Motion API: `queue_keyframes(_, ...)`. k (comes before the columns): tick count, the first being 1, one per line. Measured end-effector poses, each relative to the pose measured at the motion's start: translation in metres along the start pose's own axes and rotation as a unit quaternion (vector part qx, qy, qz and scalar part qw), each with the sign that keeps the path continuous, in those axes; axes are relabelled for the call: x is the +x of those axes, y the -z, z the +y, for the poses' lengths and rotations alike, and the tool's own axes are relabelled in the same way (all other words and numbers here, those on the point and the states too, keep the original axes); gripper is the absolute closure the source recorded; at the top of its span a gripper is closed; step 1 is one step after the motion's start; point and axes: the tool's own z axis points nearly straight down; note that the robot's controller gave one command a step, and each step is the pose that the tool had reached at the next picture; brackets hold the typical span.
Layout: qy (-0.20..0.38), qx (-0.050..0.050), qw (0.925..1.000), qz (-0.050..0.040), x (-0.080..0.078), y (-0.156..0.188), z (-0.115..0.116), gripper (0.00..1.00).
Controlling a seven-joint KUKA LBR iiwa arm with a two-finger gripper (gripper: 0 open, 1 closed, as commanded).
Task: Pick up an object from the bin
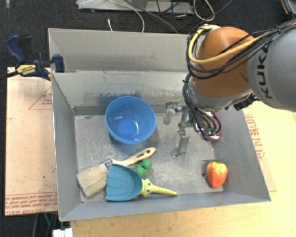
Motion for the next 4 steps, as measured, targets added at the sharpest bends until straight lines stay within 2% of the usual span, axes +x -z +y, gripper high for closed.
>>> queue_keyframes(1, -0.001, 0.0, 1.0, -0.0041, -0.001, 0.005, 0.0, 0.0)
queue_keyframes(2, 0.048, -0.001, 0.9988, -0.006, -0.023, -0.119, 0.079, 0.0)
queue_keyframes(3, 0.075, 0.0, 0.9971, -0.0073, 0.019, -0.07, 0.081, 0.0)
queue_keyframes(4, 0.063, -0.002, 0.998, -0.0044, 0.01, -0.127, 0.114, 0.0)
